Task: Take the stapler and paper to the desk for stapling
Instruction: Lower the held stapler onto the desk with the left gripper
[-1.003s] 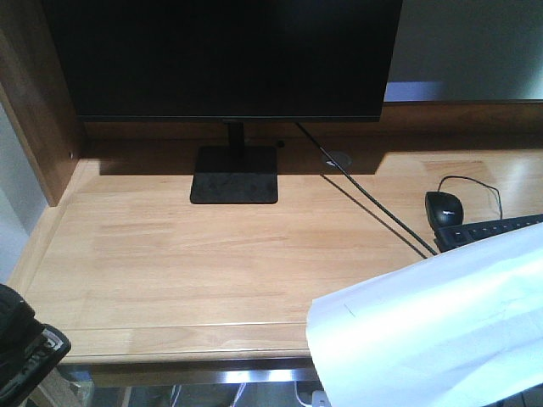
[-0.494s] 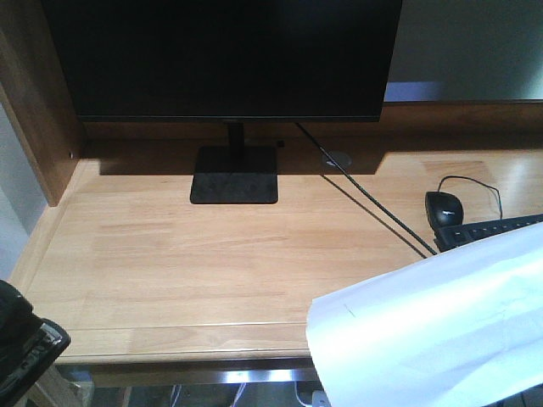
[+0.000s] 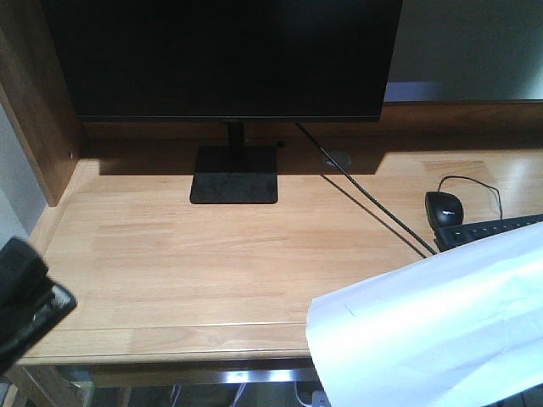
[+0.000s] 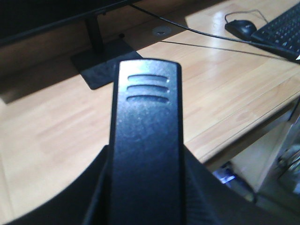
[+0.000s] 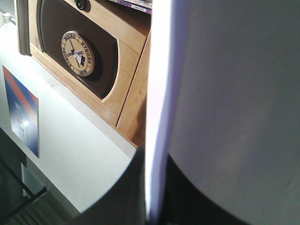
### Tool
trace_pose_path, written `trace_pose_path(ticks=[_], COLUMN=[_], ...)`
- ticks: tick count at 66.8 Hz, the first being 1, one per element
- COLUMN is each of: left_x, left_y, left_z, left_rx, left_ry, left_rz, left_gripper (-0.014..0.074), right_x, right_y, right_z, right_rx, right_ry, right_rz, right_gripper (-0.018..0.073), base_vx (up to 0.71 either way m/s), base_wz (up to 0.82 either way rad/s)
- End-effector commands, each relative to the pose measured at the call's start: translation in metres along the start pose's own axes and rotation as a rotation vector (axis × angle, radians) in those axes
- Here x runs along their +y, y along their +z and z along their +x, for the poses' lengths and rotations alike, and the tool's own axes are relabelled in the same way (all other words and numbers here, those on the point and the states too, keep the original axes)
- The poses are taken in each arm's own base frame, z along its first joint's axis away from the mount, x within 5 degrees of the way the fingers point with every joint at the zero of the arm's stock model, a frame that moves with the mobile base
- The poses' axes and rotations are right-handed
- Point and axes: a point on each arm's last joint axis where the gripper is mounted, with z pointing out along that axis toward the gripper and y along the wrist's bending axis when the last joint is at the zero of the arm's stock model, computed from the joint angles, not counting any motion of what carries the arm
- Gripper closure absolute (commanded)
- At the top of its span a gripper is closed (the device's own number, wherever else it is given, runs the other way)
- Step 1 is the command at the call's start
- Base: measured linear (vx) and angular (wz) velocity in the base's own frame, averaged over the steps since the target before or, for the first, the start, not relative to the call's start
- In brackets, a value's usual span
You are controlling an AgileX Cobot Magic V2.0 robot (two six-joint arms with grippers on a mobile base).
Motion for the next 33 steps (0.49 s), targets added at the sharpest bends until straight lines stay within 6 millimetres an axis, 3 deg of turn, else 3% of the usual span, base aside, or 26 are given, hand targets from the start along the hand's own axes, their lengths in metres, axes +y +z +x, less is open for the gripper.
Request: trace_pose_path(ticks=[1,16,33], left_x=[0.012,0.028,0.033], left_y=[0.005,0.053,0.136], left_z=[-0.044,-0.081,-0.093], left_rx=[-0.125,-0.015,0.146], left_ry=[0.084,0.157,0.221], left_rz=[-0.049,-0.021,0.165], left_gripper=[0.0603,0.0603,0.0603], right_x=[0.012,0.012,0.012], right_y=[0.004,0.004,0.004], right_z=[-0.005,-0.005,-0.005], right_rx=[-0.022,-0.022,-0.022], right_ry=[-0.012,-0.012,-0.012], right_rz=[-0.079,-0.079,-0.079], right_gripper=[0.0561,0.0561,0.0561], base_vx=[0.0,0.0,0.0], base_wz=[0.0,0.0,0.0])
